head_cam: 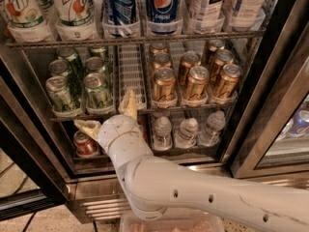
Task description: Pick green can from middle shelf of fridge
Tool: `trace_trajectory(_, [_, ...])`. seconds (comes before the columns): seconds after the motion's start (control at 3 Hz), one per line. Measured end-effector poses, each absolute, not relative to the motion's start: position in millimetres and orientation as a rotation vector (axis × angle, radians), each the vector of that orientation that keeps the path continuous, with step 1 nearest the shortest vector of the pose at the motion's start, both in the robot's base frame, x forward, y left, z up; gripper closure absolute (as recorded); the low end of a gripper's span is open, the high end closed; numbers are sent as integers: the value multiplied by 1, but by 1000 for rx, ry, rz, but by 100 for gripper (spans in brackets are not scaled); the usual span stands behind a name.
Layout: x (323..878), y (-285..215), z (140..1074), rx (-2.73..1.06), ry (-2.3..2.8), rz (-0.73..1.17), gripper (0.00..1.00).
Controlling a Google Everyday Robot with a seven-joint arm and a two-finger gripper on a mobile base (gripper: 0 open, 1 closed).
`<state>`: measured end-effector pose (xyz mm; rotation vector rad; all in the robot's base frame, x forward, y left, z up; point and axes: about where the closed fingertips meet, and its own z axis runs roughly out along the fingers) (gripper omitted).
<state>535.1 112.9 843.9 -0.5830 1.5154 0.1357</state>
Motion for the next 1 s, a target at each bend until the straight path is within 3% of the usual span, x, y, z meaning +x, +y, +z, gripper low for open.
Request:
trace_trajectory(0.33, [538, 114, 845, -571, 1510, 127, 28])
trace_trajectory(1.0, [544, 123, 844, -545, 1505, 120, 36])
